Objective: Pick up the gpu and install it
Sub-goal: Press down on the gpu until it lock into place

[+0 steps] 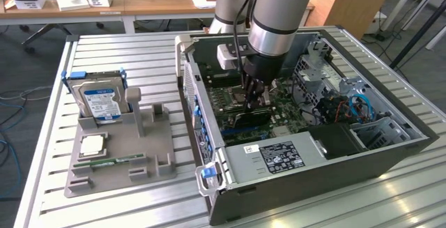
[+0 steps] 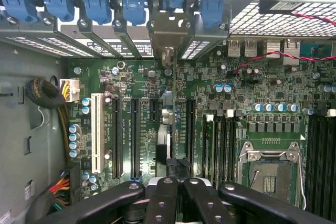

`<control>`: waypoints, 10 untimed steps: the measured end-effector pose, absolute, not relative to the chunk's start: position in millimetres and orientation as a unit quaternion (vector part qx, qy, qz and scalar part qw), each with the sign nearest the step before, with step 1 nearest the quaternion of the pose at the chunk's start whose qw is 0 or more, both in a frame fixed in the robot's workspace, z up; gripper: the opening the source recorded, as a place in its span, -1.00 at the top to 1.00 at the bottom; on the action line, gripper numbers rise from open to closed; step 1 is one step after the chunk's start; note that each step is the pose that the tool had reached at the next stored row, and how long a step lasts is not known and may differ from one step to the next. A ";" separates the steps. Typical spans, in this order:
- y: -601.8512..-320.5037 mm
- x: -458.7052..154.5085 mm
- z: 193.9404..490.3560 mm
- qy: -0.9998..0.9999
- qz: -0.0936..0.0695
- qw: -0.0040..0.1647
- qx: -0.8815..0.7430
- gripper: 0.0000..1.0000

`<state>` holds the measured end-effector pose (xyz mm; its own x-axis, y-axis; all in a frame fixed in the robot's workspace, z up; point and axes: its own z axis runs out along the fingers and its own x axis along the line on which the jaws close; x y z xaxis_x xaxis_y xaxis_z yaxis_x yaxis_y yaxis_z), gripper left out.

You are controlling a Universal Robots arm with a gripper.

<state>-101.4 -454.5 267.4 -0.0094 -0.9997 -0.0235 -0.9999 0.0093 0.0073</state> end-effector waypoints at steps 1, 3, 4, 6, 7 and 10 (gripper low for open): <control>-454.5 -101.4 267.4 0.710 0.011 0.006 -0.704 0.80; -454.5 -101.4 267.1 0.710 0.011 0.006 -0.704 0.80; -454.5 -101.4 266.9 0.710 0.011 0.006 -0.704 0.80; -454.5 -101.4 266.9 0.710 0.011 0.006 -0.704 0.80; -454.5 -101.4 266.9 0.710 0.011 0.006 -0.704 0.80; -454.5 -101.4 266.9 0.710 0.011 0.006 -0.704 0.80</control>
